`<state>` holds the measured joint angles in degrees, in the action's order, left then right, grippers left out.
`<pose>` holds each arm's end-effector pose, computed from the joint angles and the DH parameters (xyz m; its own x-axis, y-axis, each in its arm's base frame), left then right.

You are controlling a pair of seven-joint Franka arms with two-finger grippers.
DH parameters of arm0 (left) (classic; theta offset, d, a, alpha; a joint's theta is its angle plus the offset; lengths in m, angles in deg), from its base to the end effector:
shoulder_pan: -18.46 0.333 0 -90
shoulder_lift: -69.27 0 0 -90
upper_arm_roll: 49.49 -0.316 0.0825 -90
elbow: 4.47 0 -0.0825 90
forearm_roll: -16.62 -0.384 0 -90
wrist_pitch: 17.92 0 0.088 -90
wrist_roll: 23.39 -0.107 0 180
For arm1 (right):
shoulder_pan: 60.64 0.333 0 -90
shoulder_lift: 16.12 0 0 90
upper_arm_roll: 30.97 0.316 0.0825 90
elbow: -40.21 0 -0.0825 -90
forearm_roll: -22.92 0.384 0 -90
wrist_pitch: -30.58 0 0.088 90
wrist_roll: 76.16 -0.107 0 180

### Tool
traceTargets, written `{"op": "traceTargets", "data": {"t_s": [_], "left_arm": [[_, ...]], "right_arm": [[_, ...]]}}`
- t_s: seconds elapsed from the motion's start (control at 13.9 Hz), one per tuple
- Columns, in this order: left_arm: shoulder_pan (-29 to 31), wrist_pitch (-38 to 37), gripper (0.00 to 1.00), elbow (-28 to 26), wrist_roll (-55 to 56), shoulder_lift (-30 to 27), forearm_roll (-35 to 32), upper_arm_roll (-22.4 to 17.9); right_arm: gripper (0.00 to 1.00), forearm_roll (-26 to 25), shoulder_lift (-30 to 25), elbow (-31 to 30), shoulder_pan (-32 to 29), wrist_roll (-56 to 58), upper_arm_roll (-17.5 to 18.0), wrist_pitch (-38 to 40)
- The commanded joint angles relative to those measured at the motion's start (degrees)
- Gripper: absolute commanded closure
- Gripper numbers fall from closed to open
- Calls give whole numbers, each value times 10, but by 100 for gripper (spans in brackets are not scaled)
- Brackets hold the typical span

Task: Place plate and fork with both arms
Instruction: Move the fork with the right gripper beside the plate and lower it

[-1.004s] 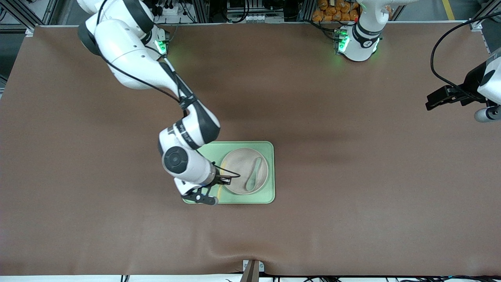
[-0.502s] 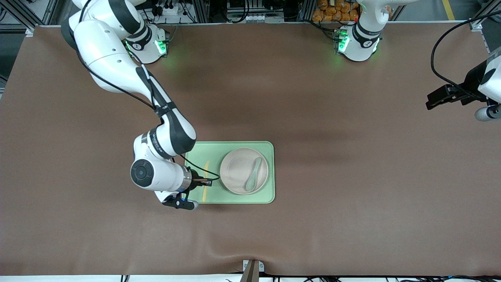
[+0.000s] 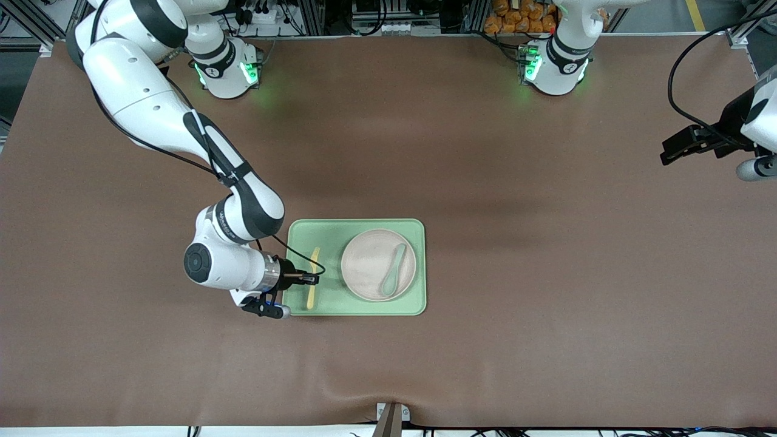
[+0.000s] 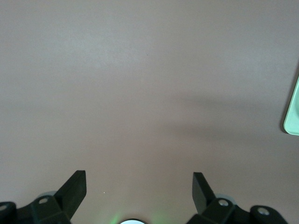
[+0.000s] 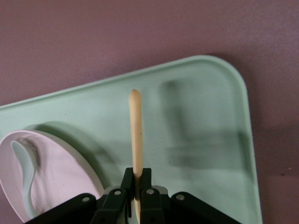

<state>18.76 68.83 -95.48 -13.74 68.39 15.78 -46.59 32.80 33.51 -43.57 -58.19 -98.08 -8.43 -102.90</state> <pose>0.5429 -0.0232 0.6199 0.9908 0.1237 -0.0555 0.1224 -0.9922 -0.0251 0.6776 0.2595 0.1996 0.9736 -0.1663 -0.1563 -0.2147 -0.8995 -0.3804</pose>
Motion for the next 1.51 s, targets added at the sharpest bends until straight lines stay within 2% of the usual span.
{"op": "traceTargets", "data": {"t_s": [0.0, 0.29, 0.43, 1.22, 1.29, 1.43], "left_arm": [[5, 12, 0, -36, 0, -35, -4, 8], [5, 12, 0, -33, -3, -35, -4, 11], [6, 11, 0, -29, -6, -32, -5, 11], [1, 4, 0, -28, -50, -32, -6, 11], [1, 6, 0, -28, -49, -32, -5, 11], [1, 15, 0, -28, -50, -29, -5, 12]], "right_arm": [[94, 12, -36, -72, -14, 11, 20, -47], [94, 12, -54, -115, -27, 36, 26, -64], [94, 13, -58, -135, -47, 54, 42, -84], [91, 28, -48, -140, -47, 57, 49, -123], [87, 28, -48, -140, -46, 57, 49, -123], [69, 28, -46, -140, -46, 57, 49, -122]]}}
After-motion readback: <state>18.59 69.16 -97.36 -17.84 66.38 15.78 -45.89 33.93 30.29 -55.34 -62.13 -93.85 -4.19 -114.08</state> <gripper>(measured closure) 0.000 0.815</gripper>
